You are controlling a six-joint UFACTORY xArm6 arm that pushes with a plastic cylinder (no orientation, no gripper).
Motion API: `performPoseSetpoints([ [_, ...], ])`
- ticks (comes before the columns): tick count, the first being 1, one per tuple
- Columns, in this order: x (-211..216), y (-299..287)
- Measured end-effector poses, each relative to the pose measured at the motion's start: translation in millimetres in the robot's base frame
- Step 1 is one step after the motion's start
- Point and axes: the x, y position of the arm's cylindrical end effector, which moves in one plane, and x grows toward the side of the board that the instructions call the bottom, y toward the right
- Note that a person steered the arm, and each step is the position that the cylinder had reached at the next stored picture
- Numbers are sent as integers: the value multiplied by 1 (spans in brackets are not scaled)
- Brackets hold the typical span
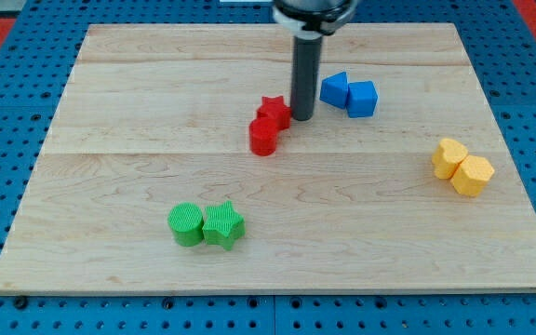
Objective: Slide your arm towards the top of the board
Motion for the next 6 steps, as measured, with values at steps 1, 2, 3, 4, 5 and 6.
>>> performPoseSetpoints([
  [1,1,-42],
  [2,1,-51],
  [3,-2,-34],
  [4,-10,-19],
  [5,-39,-24],
  [6,-68,-43],
])
